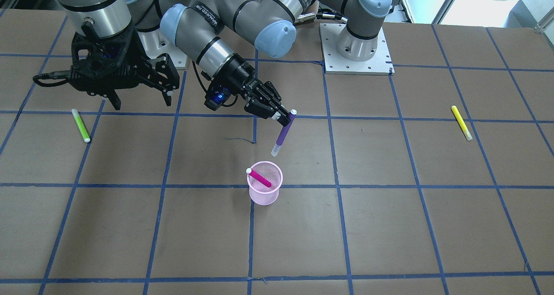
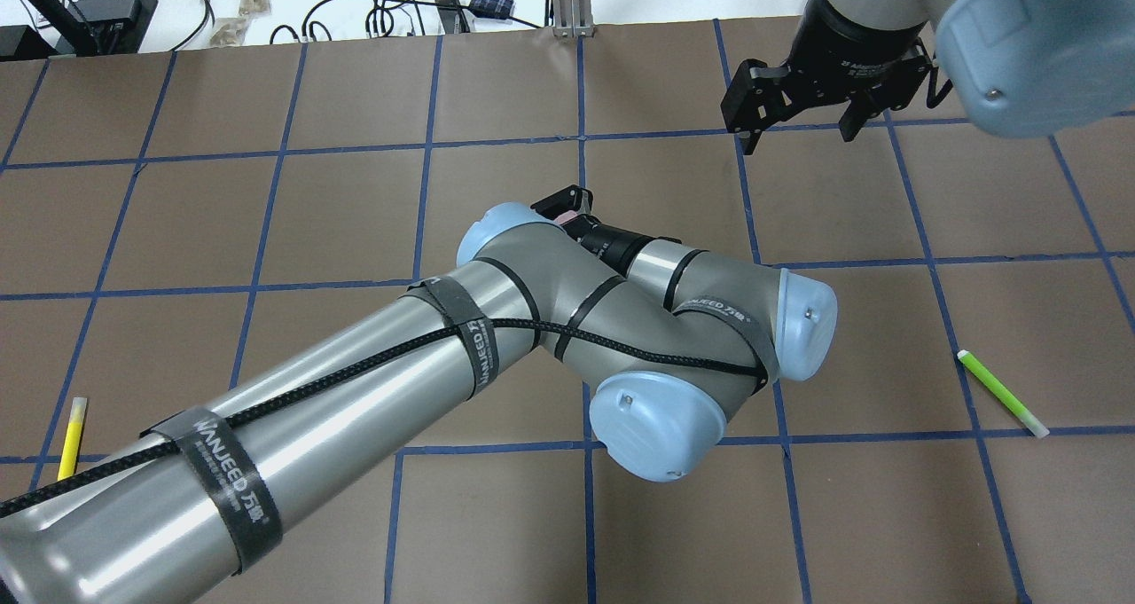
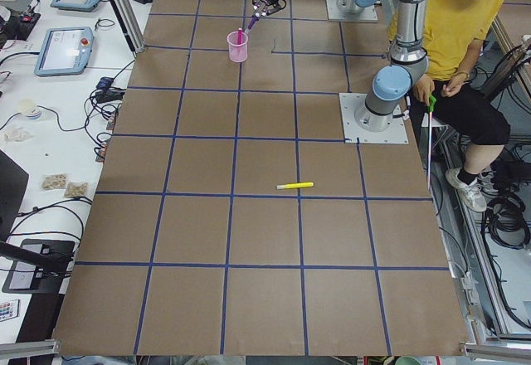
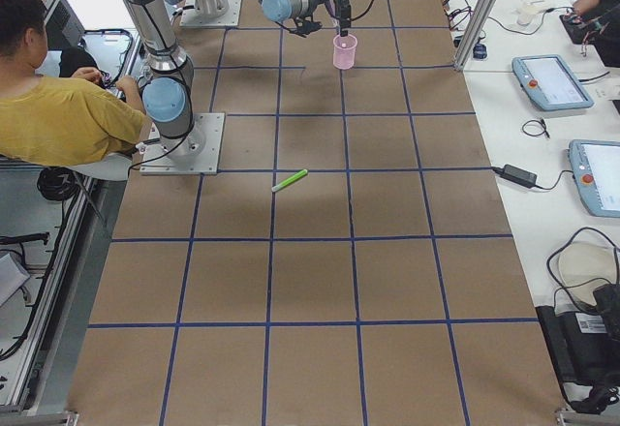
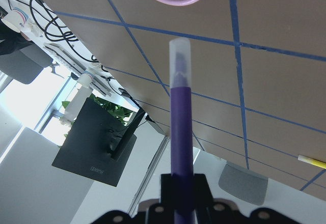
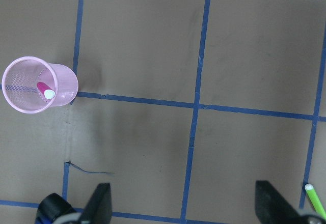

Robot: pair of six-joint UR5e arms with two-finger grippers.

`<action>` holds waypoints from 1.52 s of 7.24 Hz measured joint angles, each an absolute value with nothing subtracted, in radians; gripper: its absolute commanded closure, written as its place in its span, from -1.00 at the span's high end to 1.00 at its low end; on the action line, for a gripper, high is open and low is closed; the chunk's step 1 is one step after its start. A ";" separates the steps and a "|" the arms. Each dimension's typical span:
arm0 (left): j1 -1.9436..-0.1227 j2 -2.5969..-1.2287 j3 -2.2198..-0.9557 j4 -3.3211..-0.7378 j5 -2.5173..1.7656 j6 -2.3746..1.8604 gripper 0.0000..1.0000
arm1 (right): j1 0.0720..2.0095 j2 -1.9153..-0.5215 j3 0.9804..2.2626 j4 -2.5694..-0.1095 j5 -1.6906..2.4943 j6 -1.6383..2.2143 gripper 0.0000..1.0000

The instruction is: Insert purple and pink pens into pink cup

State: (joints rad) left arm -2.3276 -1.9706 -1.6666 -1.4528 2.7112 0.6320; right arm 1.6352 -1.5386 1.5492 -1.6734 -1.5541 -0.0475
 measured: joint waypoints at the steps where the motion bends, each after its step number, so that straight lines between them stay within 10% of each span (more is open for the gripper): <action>1: -2.329 -1.979 -1.666 -1.447 2.717 0.632 -1.00 | 1.635 -1.539 1.549 -1.673 -1.554 -0.048 1.00; 7: -2.330 -2.067 -1.638 -1.372 2.744 0.631 -0.94 | 1.635 -1.538 1.547 -1.675 -1.554 -0.048 1.00; 11: -2.329 -2.092 -1.638 -1.348 2.734 0.625 -0.30 | 1.635 -1.536 1.547 -1.679 -1.550 -0.046 1.00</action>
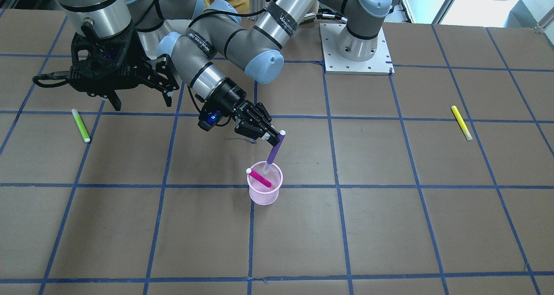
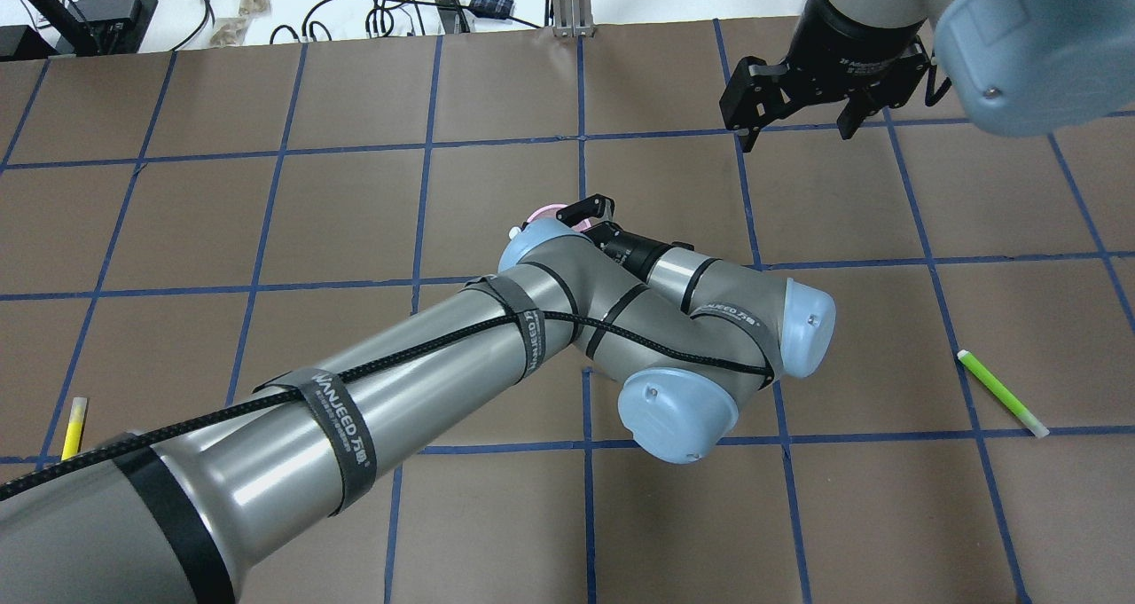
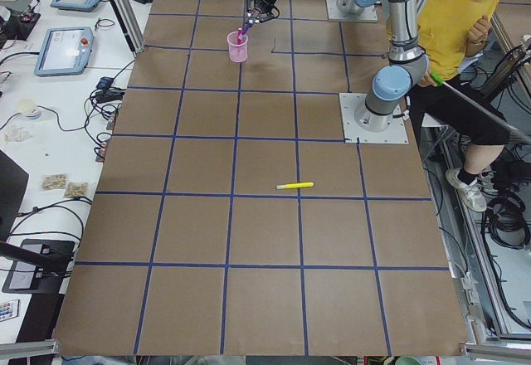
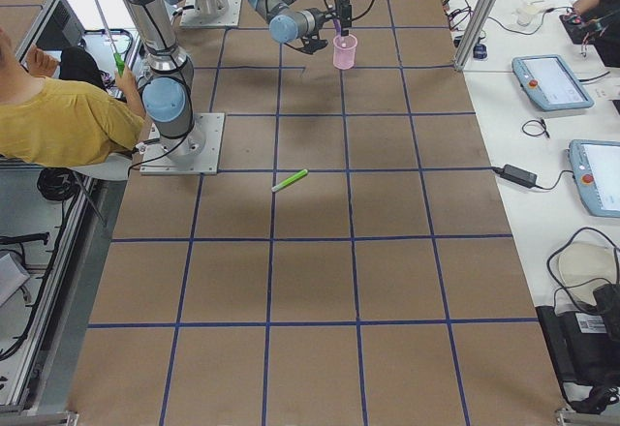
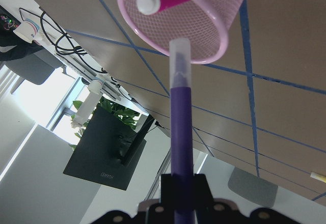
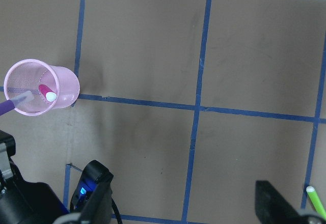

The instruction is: Insert purple and pink pens into pink cup

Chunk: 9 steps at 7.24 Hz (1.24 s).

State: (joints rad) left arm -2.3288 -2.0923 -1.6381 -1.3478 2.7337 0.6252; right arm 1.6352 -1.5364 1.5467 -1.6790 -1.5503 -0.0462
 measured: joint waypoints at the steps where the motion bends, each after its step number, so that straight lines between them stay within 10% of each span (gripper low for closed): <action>1: -2.328 -2.096 -1.636 -1.342 2.725 0.624 0.16 | 1.635 -1.536 1.546 -1.679 -1.550 -0.046 1.00; 9: -2.266 -2.046 -1.674 -1.365 2.639 0.630 0.47 | 1.637 -1.534 1.549 -1.682 -1.537 -0.040 1.00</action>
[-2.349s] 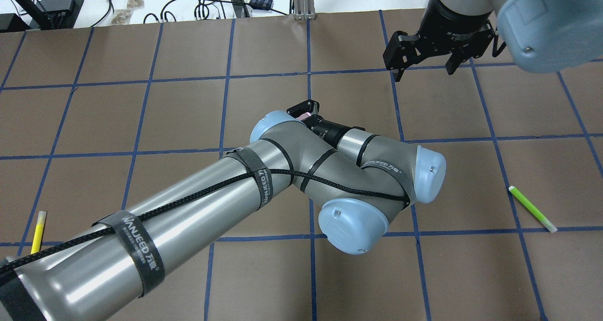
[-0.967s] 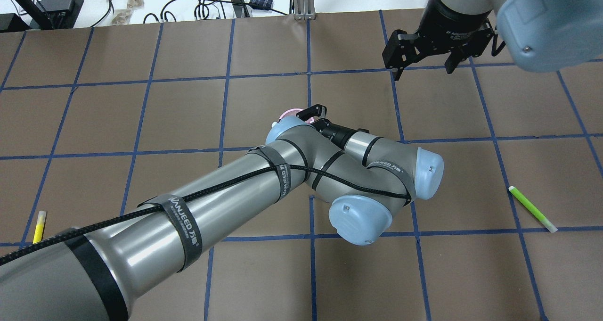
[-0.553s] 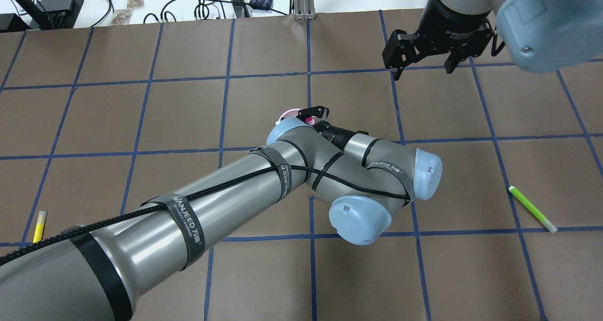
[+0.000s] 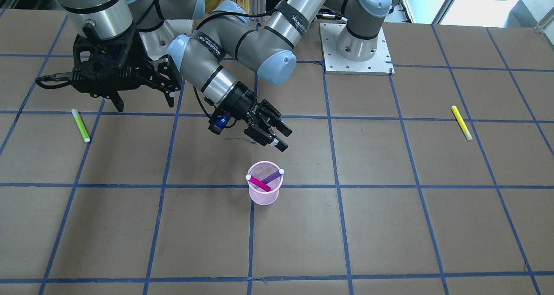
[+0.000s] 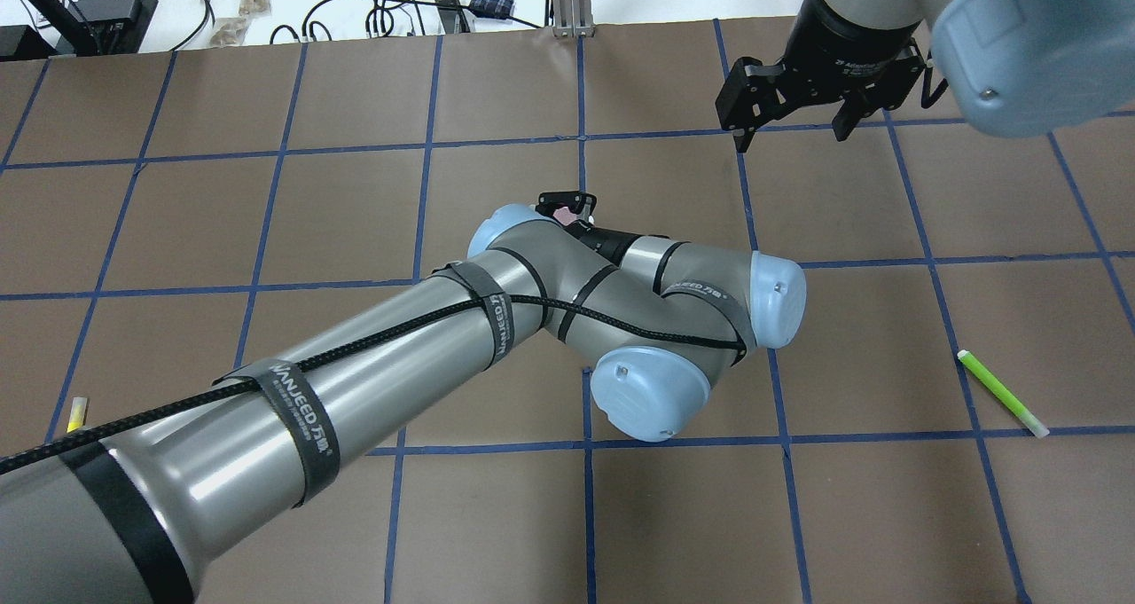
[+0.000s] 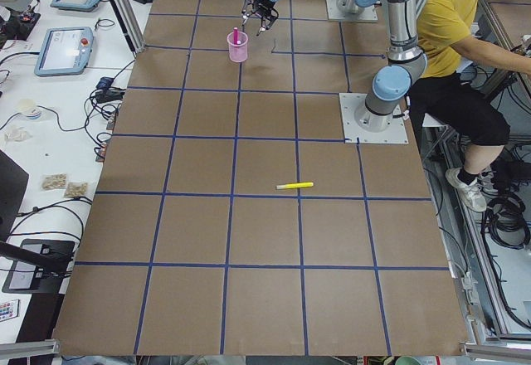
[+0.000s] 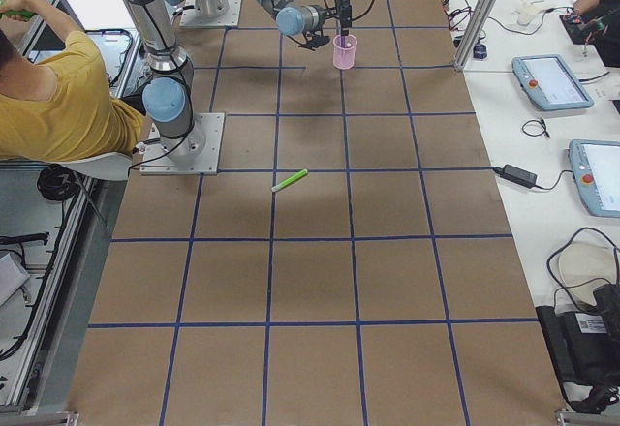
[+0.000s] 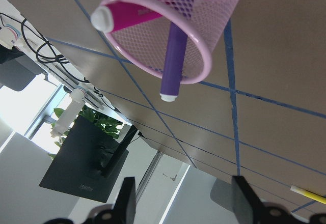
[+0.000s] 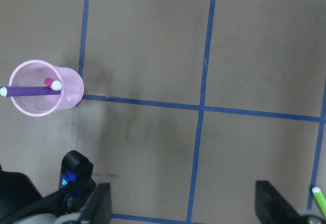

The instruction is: Insert purple and pink pens into pink cup

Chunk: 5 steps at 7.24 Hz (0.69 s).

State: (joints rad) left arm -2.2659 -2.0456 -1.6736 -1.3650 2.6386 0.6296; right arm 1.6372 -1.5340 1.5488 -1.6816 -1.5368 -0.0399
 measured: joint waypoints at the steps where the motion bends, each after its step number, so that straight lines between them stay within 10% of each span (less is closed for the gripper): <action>1: -2.238 -2.018 -1.707 -1.379 2.630 0.631 0.47 | 1.638 -1.533 1.549 -1.683 -1.535 -0.040 1.00; 5: -2.075 -1.880 -1.857 -1.408 2.614 0.629 0.45 | 1.642 -1.515 1.549 -1.687 -1.503 -0.013 1.00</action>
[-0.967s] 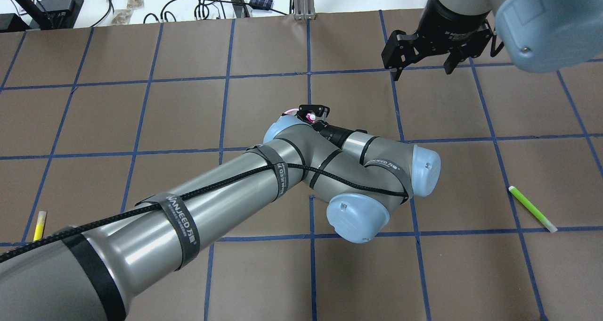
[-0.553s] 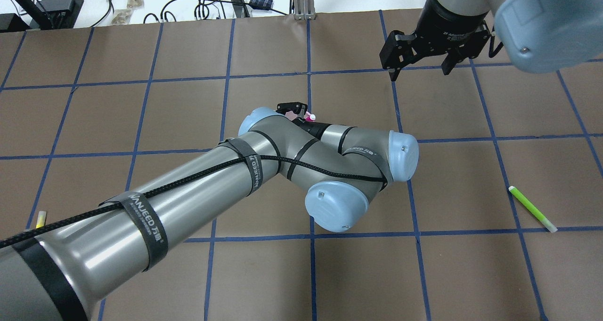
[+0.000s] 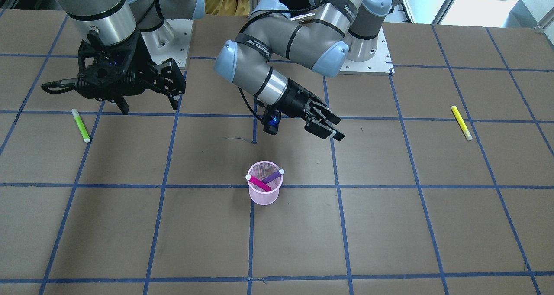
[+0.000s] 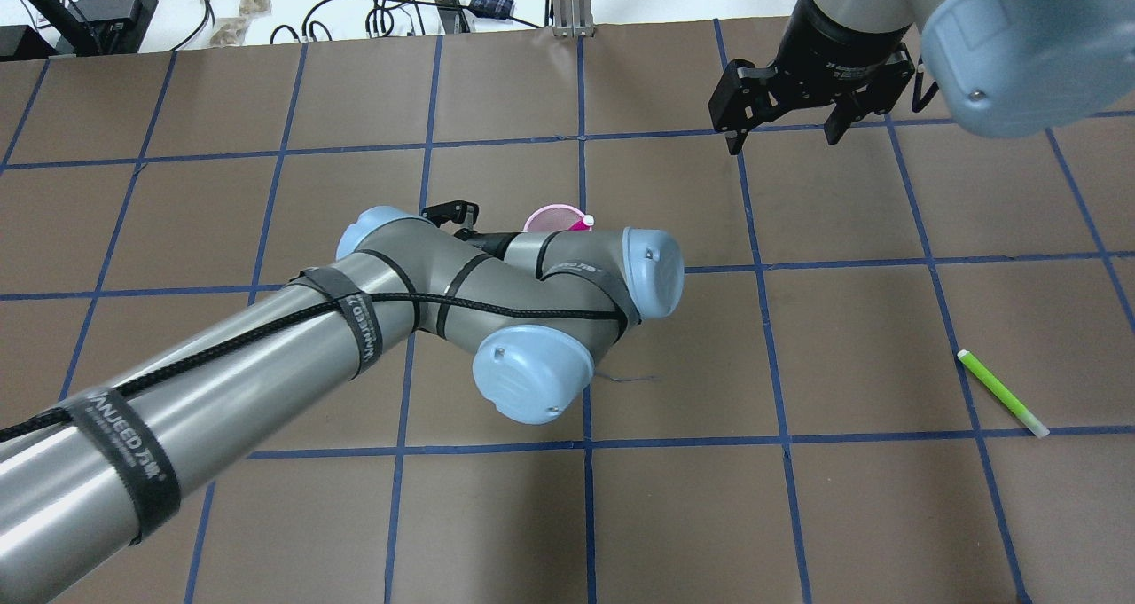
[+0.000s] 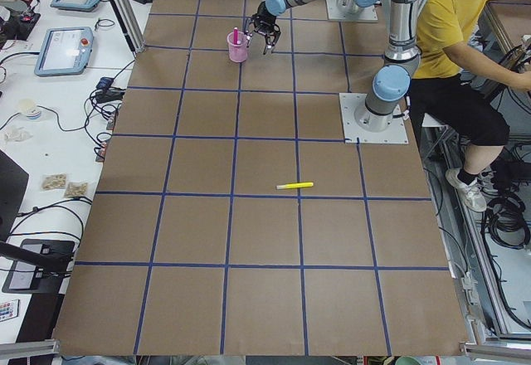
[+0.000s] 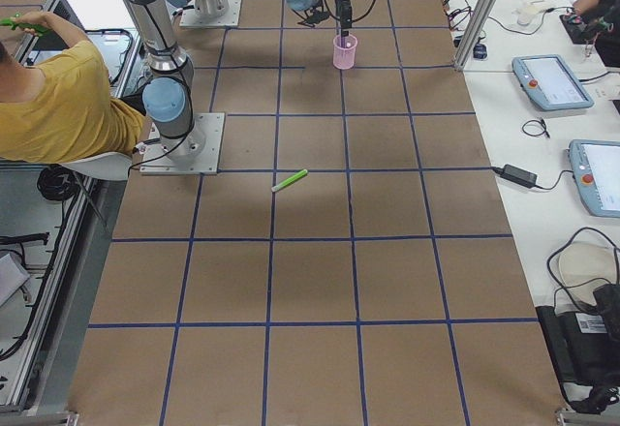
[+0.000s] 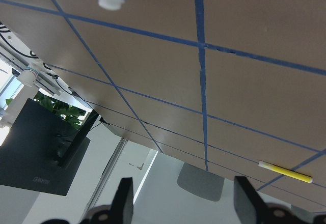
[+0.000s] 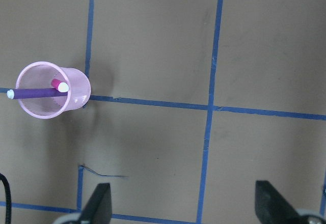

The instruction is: Insert purple and pink pens into pink cup

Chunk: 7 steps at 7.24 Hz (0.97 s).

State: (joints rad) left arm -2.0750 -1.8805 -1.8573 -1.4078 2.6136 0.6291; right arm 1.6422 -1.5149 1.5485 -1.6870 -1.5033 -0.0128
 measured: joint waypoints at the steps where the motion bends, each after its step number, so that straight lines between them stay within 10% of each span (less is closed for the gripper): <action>1: -2.007 -1.841 -1.878 -1.410 2.571 0.629 0.45 | 1.643 -1.504 1.547 -1.695 -1.473 0.015 1.00; 7: -1.582 -1.649 -1.771 -1.416 1.912 0.657 0.58 | 1.644 -1.498 1.547 -1.713 -1.463 0.039 1.00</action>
State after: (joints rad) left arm -1.5818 -1.6492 -1.7715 -1.4159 1.9119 0.6571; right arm 1.6444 -1.4981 1.5474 -1.7131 -1.4634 0.0394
